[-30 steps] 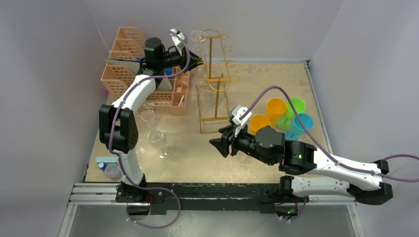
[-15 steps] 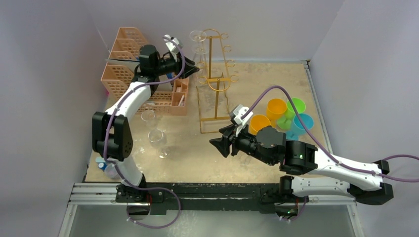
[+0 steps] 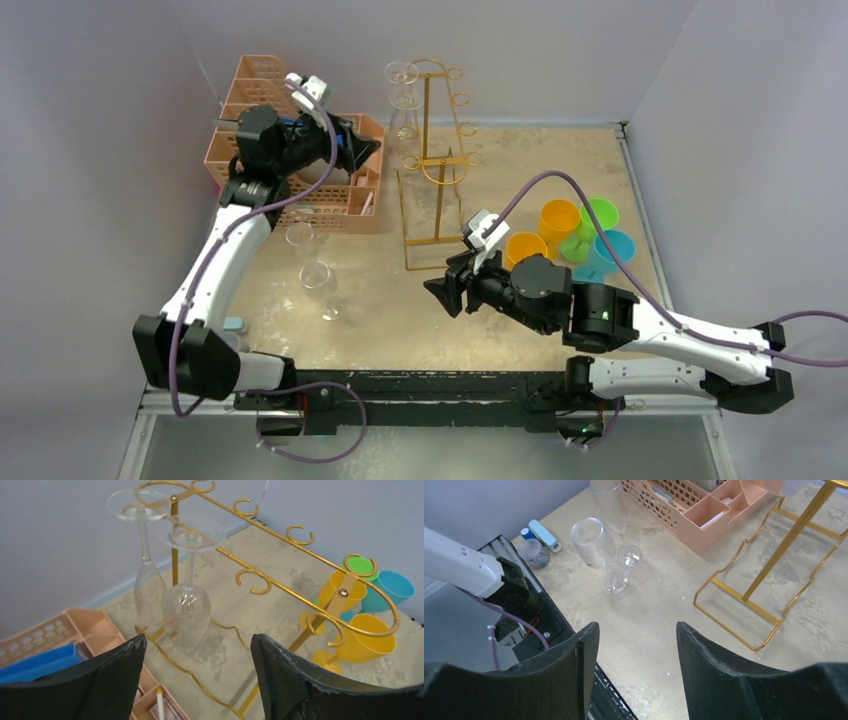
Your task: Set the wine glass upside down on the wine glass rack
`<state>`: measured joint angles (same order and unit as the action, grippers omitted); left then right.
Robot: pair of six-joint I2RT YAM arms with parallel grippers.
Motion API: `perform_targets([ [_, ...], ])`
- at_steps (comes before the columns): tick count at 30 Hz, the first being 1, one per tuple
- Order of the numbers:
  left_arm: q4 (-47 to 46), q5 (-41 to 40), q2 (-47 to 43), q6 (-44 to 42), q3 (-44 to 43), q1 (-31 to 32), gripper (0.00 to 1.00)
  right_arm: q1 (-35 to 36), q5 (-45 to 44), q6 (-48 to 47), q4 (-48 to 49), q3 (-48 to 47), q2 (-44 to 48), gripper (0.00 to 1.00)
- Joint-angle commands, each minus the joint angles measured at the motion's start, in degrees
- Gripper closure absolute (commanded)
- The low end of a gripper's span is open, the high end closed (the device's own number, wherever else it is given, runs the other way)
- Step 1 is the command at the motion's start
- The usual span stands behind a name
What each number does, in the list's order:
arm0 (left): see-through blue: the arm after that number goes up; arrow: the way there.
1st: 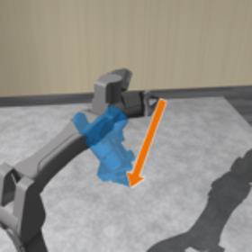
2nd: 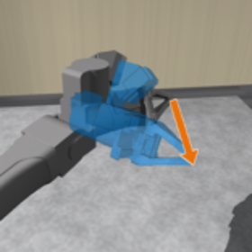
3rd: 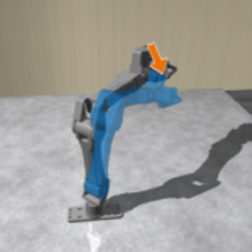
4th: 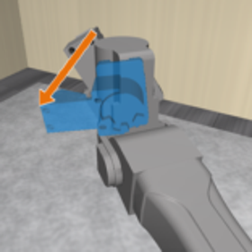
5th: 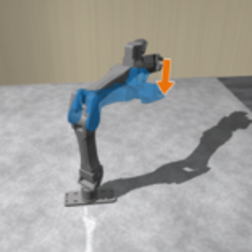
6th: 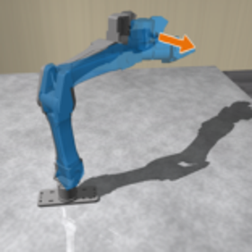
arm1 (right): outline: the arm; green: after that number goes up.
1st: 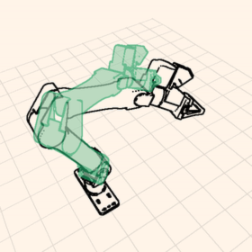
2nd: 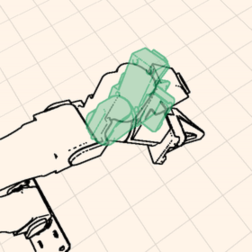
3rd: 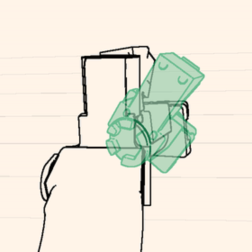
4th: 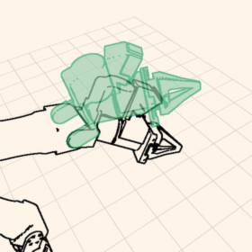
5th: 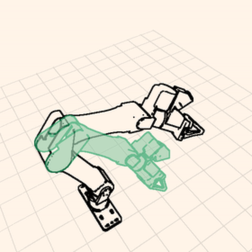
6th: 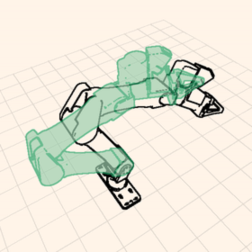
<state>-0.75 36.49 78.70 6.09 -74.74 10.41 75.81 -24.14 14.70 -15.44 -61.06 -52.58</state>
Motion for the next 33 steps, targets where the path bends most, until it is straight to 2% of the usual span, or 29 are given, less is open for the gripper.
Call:
perform_targets([
  [1, 7.49, -8.09, -8.88, 3.97, 4.82, -0.22, 0.24, 0.13, -2.7, 2.93, -2.16, -2.92, -1.05, 0.38],
  [5, 12.58, -8.08, -17.03, 6.18, 8.04, -0.23, 0.24, 0.13, -3.96, 4.94, -7.85, -5.52, -3.62, 0.35],
  [10, 25.98, -11.89, -25.34, 13.27, 8.92, -0.22, 0.19, 0.13, -4.42, 8.28, -16.3, -9.07, -8.32, 0.34],
  [15, 30.84, -9.98, -36.24, 16.81, 14.73, -0.22, 0.17, 0.13, -3.03, 11.4, -16.91, -9.45, -13.21, 0.34],
  [19, 37.09, -19.99, -46.15, 17.72, 17.23, -0.22, 0.16, 0.13, -2.7, 10.41, -13.14, -11.99, -19.26, 0.34],
  [24, 45.58, -31.92, -52.45, 15.88, 14.84, -0.24, 0.19, 0.13, -3.16, 11.38, -11.71, -16.64, -26.45, 0.35],
  [27, 49.77, -37.03, -54.44, 12.89, 12.29, -0.22, 0.19, 0.13, -6.52, 15.27, -16.38, -18.96, -28.48, 0.36],
  [29, 51.92, -39.63, -55.52, 11.84, 11.38, -0.22, 0.2, 0.04, -11.97, 16.38, -18.6, -18.74, -28.48, 0.35],
  [31, 53.25, -40.27, -56.5, 11.34, 11.19, -0.22, 0.2, -0.28, -18.55, 17.39, -21.9, -18.54, -28.13, 0.35],
  [33, 54.07, -39.79, -56.95, 11.31, 11.47, -0.22, 0.2, -2.46, -21.63, 22.15, -29.6, -19.37, -28.09, 0.34],
])
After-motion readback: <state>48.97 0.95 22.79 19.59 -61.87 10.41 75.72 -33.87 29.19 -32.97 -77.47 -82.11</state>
